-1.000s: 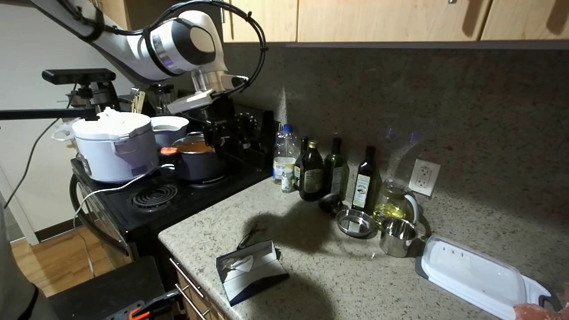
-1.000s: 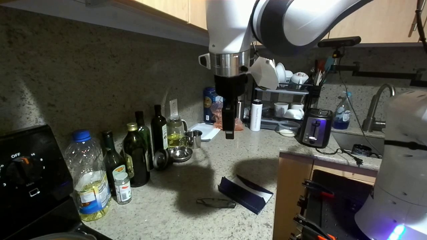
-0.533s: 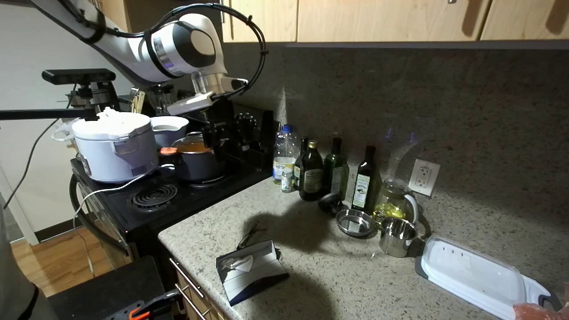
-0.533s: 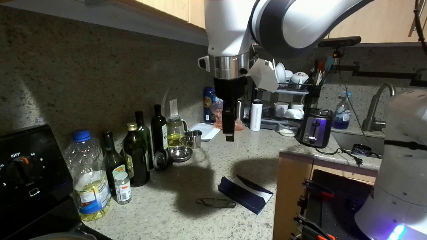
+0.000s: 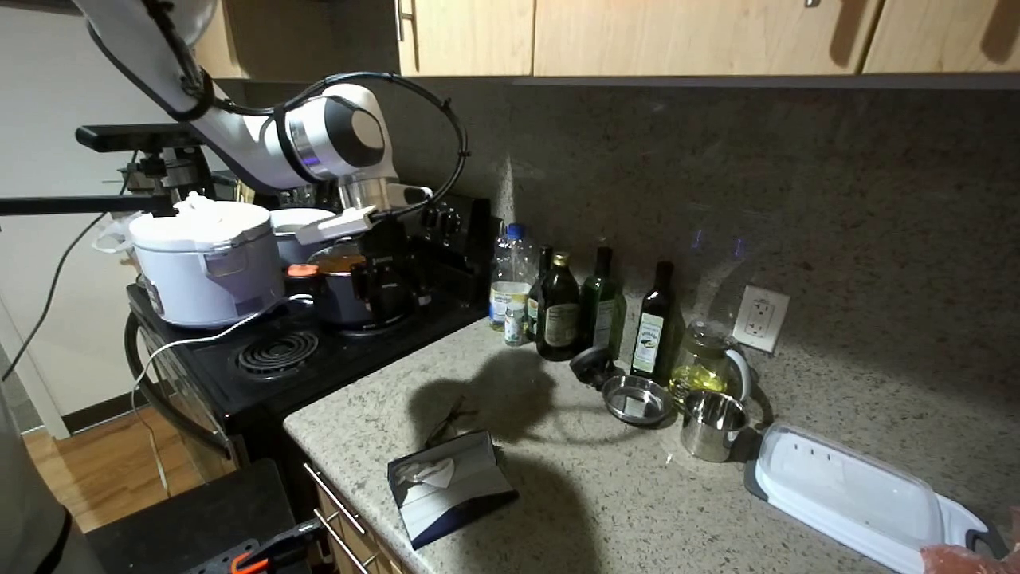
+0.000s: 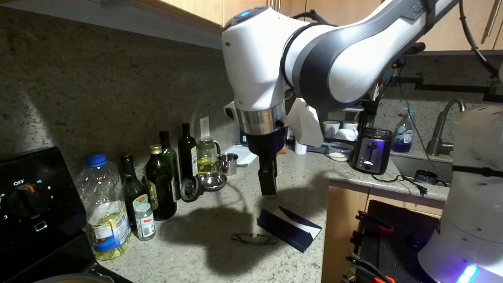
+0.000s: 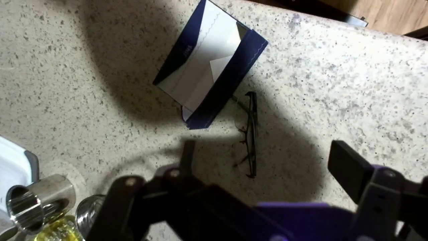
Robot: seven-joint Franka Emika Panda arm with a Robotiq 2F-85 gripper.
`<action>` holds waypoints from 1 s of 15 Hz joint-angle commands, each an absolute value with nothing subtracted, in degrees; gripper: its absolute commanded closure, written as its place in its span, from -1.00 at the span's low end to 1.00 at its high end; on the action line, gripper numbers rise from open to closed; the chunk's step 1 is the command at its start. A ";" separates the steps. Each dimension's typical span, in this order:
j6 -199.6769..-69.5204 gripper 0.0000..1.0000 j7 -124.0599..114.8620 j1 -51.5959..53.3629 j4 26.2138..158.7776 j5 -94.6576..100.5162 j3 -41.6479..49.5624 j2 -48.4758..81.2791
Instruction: Pick up the specks and put them in the box storage
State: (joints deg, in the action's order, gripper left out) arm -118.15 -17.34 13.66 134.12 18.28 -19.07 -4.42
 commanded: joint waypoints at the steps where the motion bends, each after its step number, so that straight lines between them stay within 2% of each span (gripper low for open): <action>1: -119.92 -1.00 -22.93 14.64 133.73 21.43 -18.79 0.19; 15: -126.10 -1.00 -21.81 17.33 128.91 24.41 -12.98 17.37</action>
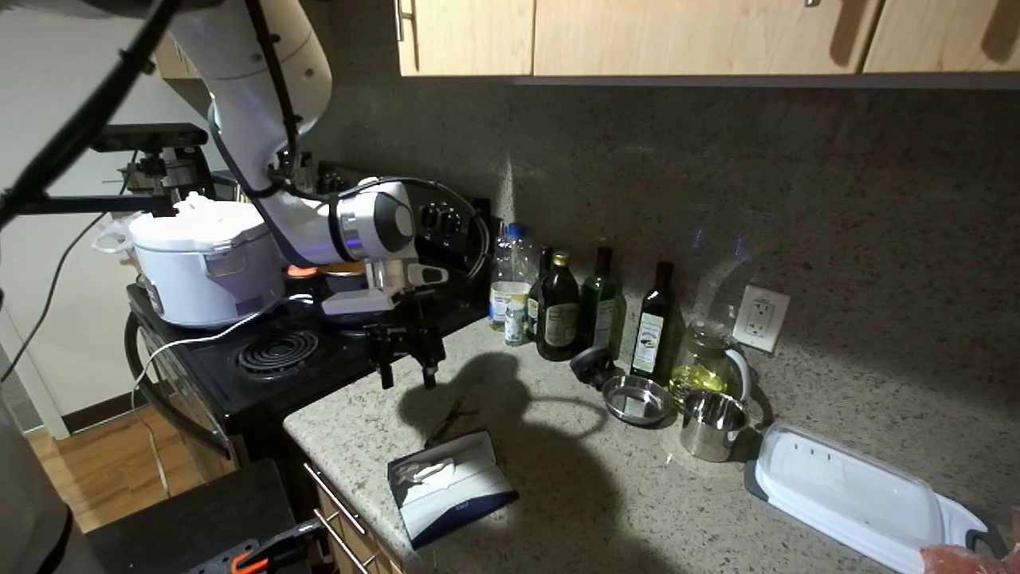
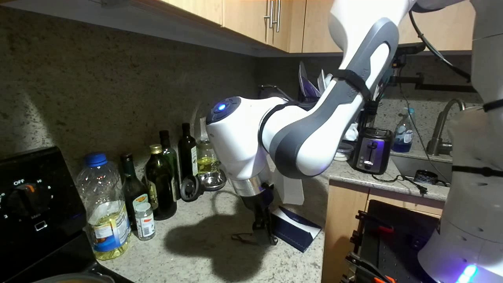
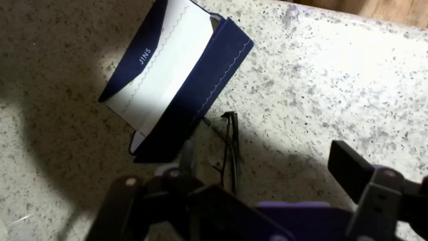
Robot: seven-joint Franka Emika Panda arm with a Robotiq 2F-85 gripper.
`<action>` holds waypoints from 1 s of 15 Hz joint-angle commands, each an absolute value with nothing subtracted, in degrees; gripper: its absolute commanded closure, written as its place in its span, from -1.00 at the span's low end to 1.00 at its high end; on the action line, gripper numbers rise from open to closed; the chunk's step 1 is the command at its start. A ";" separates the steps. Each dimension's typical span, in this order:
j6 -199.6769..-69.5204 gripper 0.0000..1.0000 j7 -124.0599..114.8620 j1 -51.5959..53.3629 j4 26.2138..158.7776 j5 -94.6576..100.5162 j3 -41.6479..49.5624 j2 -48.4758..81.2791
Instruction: Pick up the specks and put them in the box storage
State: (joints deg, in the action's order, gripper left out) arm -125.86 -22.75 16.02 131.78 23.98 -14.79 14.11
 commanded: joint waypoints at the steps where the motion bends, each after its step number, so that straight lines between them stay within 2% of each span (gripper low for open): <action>1: -126.15 -1.00 -21.27 17.46 128.21 24.32 -12.48 18.30; 6: -125.68 -0.97 -18.18 17.71 124.36 24.12 -10.13 22.25; 8: -125.68 -0.79 -16.92 17.62 123.26 23.91 -9.40 23.35; 10: -125.66 -0.48 -16.12 17.63 122.45 23.82 -8.79 24.23; 14: -125.53 -0.14 -15.18 17.69 121.28 23.50 -8.15 25.52; 15: -125.51 -0.21 -15.15 17.74 120.98 23.45 -8.10 25.91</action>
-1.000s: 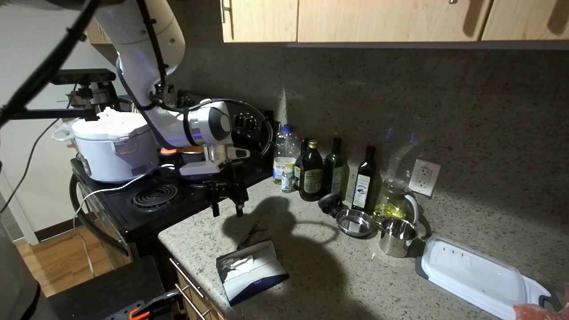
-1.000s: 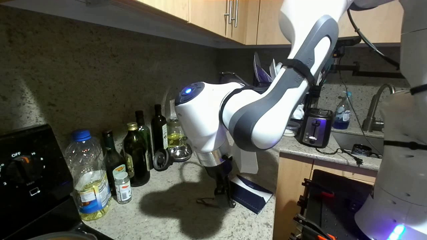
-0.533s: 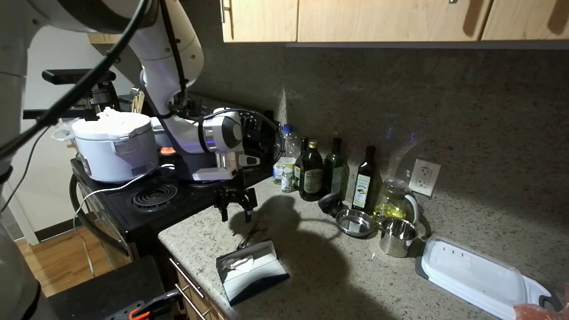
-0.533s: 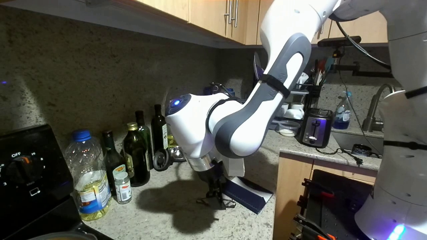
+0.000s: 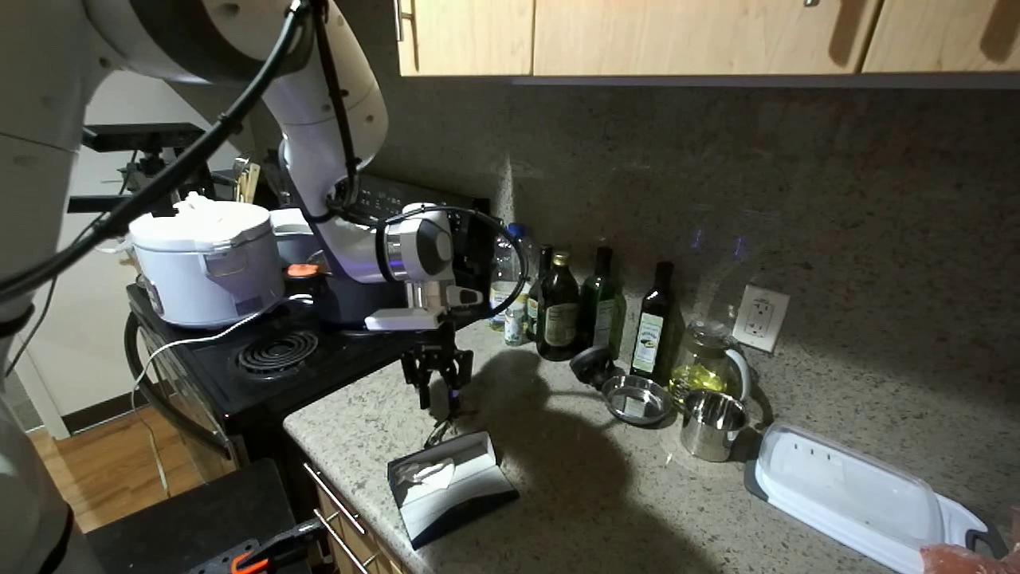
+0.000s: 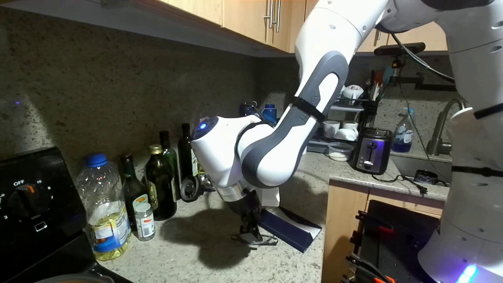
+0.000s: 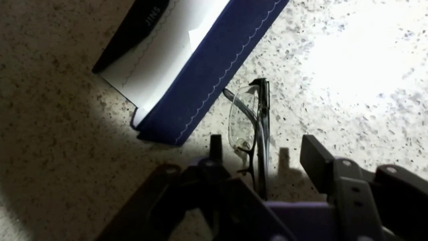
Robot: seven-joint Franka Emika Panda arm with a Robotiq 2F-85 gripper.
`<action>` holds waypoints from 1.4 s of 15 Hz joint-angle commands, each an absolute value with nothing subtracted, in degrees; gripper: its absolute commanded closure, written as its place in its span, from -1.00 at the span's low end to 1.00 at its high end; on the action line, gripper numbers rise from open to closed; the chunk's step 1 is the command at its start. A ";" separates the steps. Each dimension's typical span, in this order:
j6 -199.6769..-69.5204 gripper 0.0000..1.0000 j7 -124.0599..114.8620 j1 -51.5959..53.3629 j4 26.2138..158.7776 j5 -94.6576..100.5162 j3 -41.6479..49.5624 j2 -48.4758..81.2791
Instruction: Pick up the specks and put them in the box storage
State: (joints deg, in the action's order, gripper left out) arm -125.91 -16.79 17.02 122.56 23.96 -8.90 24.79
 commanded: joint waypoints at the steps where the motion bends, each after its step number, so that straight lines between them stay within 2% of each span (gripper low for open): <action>1: -125.52 -0.19 -15.06 17.76 120.75 23.39 -8.09 26.26; 8: -125.75 -0.23 -14.72 18.49 118.71 23.17 -8.06 29.80; 13: -125.73 0.28 -14.89 19.25 117.59 23.17 -7.82 31.50; 14: -125.76 0.23 -15.02 19.36 117.56 23.21 -7.78 31.53; 21: -126.22 0.24 -15.76 19.81 118.39 23.34 -7.40 30.63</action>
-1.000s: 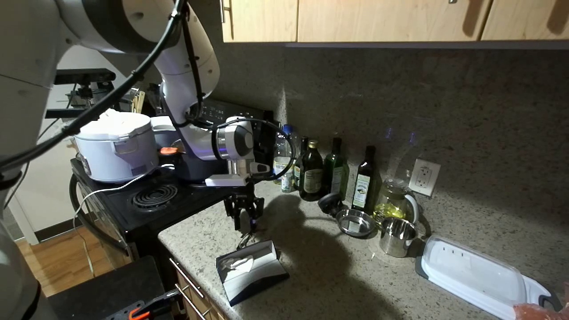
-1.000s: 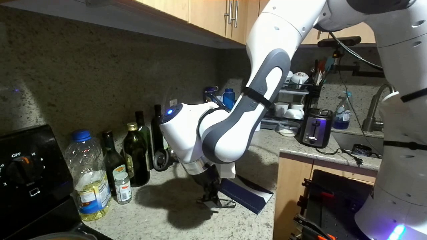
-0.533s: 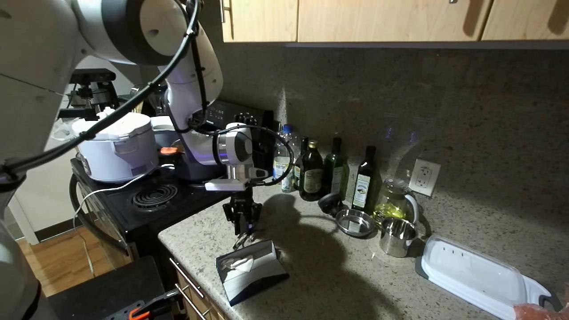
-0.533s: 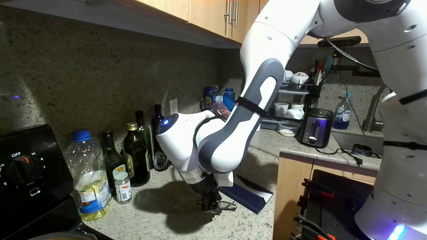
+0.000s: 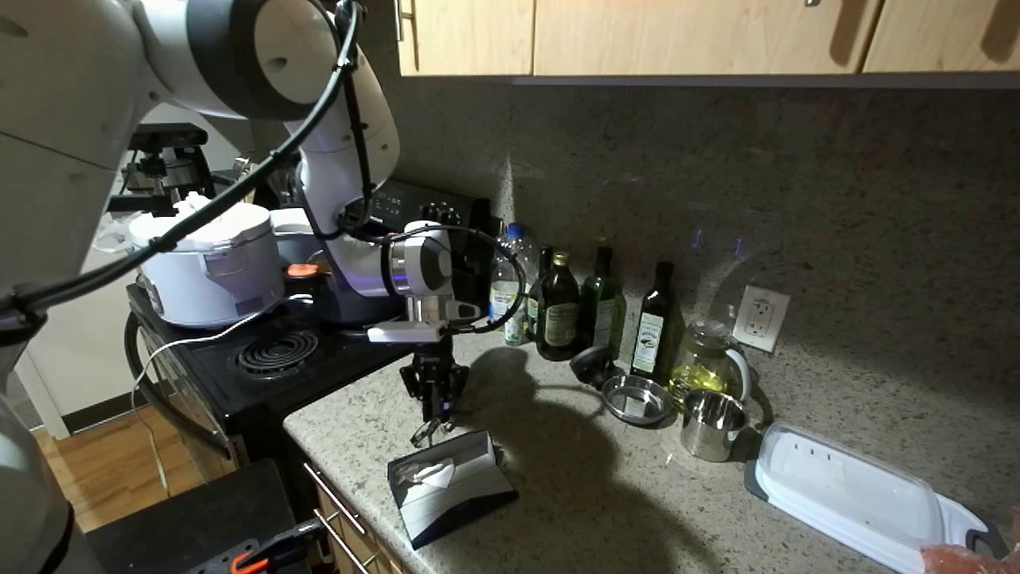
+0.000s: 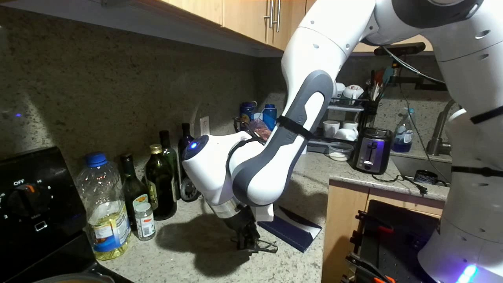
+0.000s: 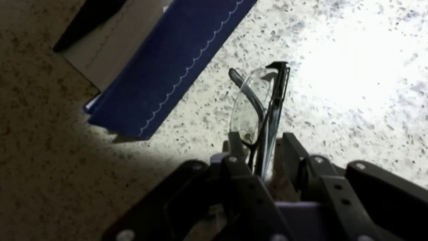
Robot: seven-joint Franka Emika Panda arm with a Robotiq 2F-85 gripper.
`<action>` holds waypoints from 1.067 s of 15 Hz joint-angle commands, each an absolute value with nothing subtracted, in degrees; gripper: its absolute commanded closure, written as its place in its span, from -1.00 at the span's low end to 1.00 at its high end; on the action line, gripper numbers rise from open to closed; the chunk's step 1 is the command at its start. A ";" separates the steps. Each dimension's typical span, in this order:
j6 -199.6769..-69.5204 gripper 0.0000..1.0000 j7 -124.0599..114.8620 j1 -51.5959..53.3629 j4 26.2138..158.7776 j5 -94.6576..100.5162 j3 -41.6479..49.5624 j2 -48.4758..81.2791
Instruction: Pick up the specks and put them in the box storage
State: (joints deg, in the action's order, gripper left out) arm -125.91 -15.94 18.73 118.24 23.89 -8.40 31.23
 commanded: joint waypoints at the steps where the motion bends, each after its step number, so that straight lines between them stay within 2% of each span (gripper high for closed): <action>1: -126.20 0.26 -15.79 19.81 118.48 23.34 -7.40 30.51; 8: -125.34 0.17 -15.30 19.49 118.46 23.53 -6.91 29.16; 11: -125.01 0.26 -15.03 19.32 118.15 23.57 -6.62 28.61; 12: -124.92 0.32 -14.94 19.26 118.04 23.53 -6.58 28.48; 13: -124.86 0.59 -14.82 19.18 117.98 23.52 -6.52 28.34; 16: -124.81 0.94 -14.64 19.00 117.91 23.50 -6.33 27.98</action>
